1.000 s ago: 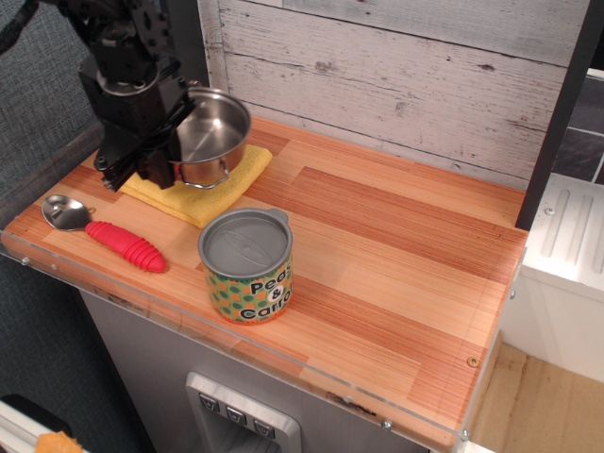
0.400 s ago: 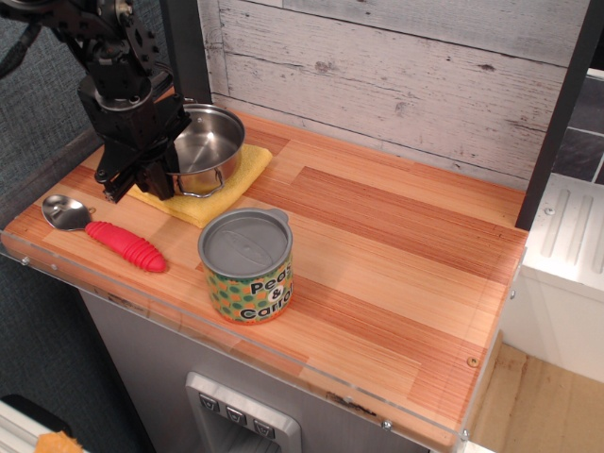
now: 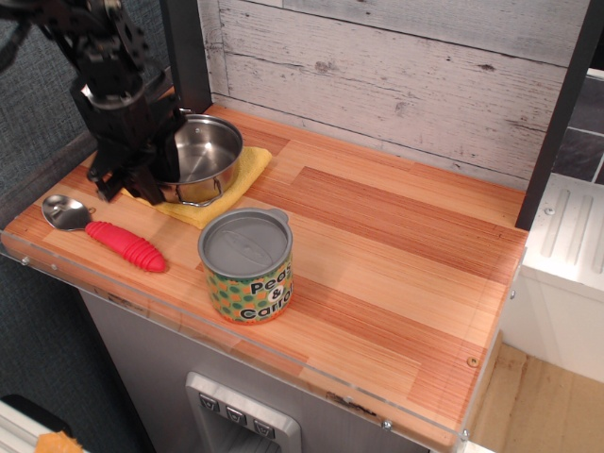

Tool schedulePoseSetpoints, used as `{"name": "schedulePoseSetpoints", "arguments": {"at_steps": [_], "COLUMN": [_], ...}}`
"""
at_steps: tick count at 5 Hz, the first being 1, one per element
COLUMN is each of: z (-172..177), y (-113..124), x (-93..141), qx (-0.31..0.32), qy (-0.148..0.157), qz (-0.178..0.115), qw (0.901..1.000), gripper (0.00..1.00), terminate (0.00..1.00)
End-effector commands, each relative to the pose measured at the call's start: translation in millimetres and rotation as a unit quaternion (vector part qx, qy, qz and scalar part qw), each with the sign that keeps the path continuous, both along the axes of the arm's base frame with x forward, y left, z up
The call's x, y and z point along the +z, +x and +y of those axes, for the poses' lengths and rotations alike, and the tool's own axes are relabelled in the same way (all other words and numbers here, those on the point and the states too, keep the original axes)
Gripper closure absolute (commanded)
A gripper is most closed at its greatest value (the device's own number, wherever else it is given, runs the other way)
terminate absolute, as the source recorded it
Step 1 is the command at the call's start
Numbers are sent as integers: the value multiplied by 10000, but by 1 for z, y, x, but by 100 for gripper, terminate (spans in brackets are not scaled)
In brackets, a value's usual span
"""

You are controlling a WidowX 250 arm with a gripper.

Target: Put the silver pan on the yellow rag.

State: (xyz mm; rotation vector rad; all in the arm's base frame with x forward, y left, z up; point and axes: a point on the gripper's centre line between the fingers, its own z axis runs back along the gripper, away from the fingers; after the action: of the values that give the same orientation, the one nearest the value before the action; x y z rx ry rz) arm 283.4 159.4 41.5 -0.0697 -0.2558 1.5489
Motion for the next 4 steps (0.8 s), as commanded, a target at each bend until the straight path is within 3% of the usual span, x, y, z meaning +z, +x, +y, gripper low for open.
{"name": "schedulePoseSetpoints", "arguments": {"at_steps": [1,2,3,4], "z": [7,-10,-35,-63], "y": [1,2,12,19], "x": [46,63,75,79], "qx": [-51,-404,-1657,-2883], "qy": [328,525,523,707], "qz": [-217,-206,-39,79], "qw": [9992,9976,9848,9549], "gripper": [0,0,0,0], "terminate": [0,0,0,0]}}
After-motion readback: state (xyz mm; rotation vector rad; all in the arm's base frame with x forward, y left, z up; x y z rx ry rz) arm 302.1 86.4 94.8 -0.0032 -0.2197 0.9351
